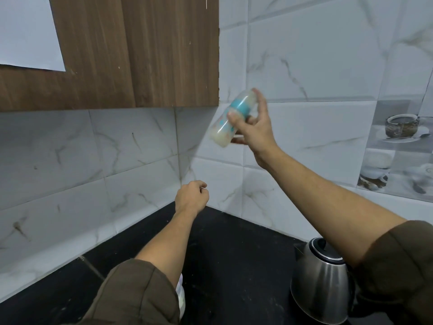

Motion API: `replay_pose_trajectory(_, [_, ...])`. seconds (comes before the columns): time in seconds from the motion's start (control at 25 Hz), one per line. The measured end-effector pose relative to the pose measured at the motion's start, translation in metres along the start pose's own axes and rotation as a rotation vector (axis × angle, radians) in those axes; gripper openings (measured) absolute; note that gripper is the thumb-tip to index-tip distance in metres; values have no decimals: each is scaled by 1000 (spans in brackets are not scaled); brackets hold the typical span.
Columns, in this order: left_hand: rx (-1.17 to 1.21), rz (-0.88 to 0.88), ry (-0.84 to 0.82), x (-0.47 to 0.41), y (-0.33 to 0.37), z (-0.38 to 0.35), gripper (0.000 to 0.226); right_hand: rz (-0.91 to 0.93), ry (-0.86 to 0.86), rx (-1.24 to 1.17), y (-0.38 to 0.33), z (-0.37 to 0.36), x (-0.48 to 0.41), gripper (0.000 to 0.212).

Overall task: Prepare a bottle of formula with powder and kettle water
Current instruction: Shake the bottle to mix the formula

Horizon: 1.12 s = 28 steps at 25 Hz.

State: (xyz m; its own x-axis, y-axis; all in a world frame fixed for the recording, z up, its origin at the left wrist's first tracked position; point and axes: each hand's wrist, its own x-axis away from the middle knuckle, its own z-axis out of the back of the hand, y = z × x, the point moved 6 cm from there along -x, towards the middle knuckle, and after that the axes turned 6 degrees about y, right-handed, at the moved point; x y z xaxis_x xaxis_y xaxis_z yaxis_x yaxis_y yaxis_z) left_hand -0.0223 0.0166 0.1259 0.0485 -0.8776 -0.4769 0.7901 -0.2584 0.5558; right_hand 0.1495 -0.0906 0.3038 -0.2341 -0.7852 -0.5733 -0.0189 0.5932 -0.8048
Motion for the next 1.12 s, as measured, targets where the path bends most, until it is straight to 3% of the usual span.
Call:
replay_pose_trajectory(0.08, [-1, 0, -6, 0, 1, -2, 38, -15, -281, 261, 9, -11, 12, 84])
replay_pose_trajectory(0.12, [-1, -3, -8, -1, 1, -3, 38, -6, -330, 307, 11, -10, 14, 86])
replay_pose_trajectory(0.2, [1, -1, -4, -1, 2, -3, 38, 16, -199, 171, 4, -3, 10, 88])
replay_pose_trajectory(0.32, [-4, 4, 3, 0, 0, -2, 38, 16, 202, -193, -3, 18, -4, 88])
replay_pose_trajectory(0.36, [-9, 2, 3, 0, 0, -1, 38, 6, 230, -230, -3, 20, -6, 86])
replay_pose_trajectory(0.4, [-10, 1, 0, 0, 0, -1, 37, -10, 166, -188, -2, 18, -5, 85])
replay_pose_trajectory(0.52, [-11, 3, -1, 0, 1, -1, 38, -32, -279, 187, 8, -4, 11, 82])
replay_pose_trajectory(0.56, [-10, 4, 4, -1, 2, 0, 38, -16, -350, 254, 11, -6, 15, 82])
replay_pose_trajectory(0.64, [-9, 3, 4, -1, 2, 1, 39, 1, -209, 125, 6, -1, 12, 83])
replay_pose_trajectory(0.76, [-21, 9, 11, 2, 1, 3, 40, -33, 240, -302, -1, 19, -2, 84])
replay_pose_trajectory(0.8, [-22, 7, 14, 2, 1, 4, 40, -50, 263, -359, 0, 20, -5, 85])
replay_pose_trajectory(1.0, [-22, -7, 9, 2, 5, 1, 38, -84, -301, 141, 11, -12, 15, 82])
replay_pose_trajectory(1.04, [-21, -11, 9, 2, 6, 1, 38, -76, -300, 131, 12, -12, 17, 84])
replay_pose_trajectory(1.12, [-21, -13, 11, 3, 5, 0, 39, -64, -70, -44, 7, -3, 10, 86])
